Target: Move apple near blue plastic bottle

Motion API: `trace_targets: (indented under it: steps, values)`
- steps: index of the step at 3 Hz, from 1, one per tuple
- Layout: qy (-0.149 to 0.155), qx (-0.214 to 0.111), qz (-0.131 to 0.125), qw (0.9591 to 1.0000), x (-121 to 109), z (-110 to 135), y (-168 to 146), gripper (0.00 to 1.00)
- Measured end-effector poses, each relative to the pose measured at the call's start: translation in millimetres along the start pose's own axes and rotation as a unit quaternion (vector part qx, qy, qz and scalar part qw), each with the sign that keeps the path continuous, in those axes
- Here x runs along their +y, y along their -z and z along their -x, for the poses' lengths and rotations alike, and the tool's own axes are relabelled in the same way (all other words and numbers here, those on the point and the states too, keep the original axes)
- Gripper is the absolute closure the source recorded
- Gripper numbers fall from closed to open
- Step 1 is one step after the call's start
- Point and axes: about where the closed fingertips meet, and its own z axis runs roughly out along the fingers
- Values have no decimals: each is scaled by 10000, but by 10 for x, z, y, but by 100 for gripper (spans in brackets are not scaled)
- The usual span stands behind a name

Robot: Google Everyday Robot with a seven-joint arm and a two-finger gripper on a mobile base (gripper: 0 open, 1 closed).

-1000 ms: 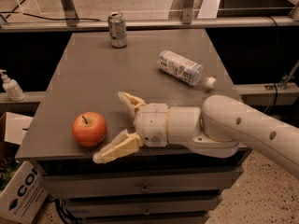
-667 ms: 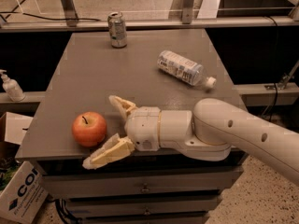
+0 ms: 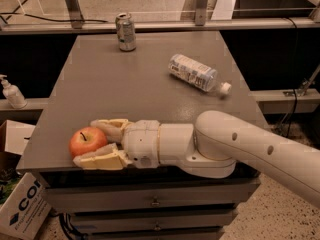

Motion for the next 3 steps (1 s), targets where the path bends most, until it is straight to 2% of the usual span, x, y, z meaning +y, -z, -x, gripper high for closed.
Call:
trace_targets:
  steps: [2,3]
  values:
    - [-73,33,-250,9997,-23,-20,160,87]
    - [-3,167,-683,9975,-241,18,536,100]
